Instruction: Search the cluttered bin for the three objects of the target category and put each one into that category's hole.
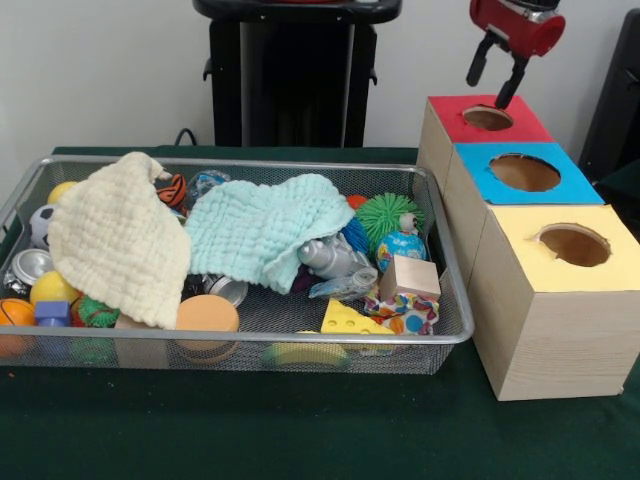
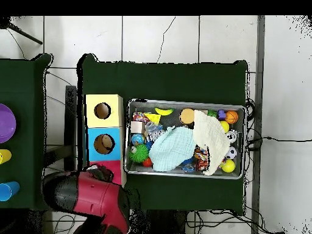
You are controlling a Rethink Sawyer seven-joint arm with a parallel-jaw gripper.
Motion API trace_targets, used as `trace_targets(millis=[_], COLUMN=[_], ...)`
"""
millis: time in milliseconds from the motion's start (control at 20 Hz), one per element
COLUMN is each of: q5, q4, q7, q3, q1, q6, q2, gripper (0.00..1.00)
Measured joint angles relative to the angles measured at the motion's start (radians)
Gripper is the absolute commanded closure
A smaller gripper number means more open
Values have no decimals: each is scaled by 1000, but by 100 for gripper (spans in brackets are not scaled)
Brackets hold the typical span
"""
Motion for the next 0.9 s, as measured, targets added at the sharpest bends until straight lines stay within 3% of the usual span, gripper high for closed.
trace_targets(millis=[550,900], q5=[-19,-67], q4=[-45,-117], q7=[0,0], q3=[0,17], q1=[-156,-247], q6=[0,0], q2=[7,37], gripper=[0,0])
